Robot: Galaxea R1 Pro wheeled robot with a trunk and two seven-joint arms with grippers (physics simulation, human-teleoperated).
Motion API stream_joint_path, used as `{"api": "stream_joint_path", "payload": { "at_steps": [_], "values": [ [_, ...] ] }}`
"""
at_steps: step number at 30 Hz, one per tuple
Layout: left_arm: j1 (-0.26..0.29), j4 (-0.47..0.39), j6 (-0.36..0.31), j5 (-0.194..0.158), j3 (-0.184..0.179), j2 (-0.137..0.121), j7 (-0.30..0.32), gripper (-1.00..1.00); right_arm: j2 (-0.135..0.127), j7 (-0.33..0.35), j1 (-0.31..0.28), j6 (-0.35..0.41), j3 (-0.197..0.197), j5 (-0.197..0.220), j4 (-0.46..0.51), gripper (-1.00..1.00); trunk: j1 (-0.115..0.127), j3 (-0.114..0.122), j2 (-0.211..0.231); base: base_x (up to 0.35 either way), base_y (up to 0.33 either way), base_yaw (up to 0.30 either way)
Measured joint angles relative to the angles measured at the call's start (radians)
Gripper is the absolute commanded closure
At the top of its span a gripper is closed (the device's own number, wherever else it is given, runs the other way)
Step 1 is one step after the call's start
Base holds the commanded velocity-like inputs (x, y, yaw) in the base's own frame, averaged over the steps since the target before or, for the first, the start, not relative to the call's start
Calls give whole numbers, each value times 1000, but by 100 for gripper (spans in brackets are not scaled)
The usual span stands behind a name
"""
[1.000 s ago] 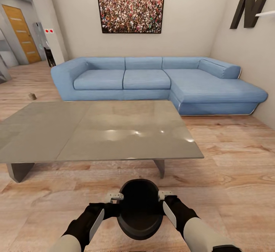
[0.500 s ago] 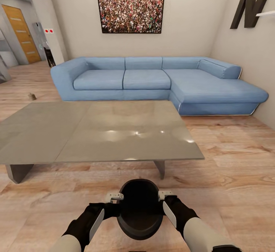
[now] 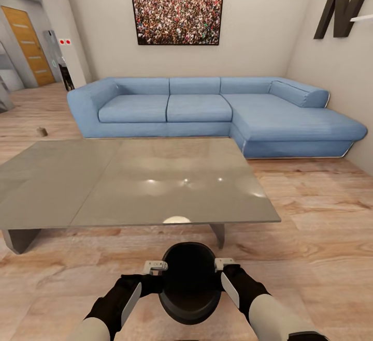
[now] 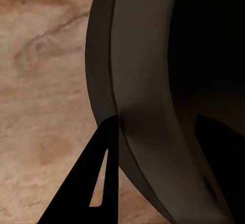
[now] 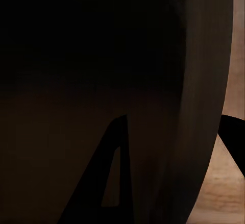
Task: Place each of the two pumpkins and all three candles from the living room inside a cabinet in the living room (use any cabinet), then make sure every cabinet is closed, and position the cauldron so it is next to a table in the living room.
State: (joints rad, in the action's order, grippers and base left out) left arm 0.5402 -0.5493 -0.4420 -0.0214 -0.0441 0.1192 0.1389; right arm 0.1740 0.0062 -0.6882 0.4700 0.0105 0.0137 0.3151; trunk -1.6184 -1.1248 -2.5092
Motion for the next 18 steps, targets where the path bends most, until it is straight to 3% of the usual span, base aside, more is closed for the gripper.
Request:
{"api": "stream_joint_path", "payload": {
  "at_steps": [9,18],
  "values": [
    [0,0,0,-1,-1,1,-2,100,0,0,0,0,0,-1,0,100,0,0,0,125,0,0],
    [0,0,1,0,0,0,-1,100,0,0,0,0,0,0,0,100,0,0,0,17,0,0]
  ]
}}
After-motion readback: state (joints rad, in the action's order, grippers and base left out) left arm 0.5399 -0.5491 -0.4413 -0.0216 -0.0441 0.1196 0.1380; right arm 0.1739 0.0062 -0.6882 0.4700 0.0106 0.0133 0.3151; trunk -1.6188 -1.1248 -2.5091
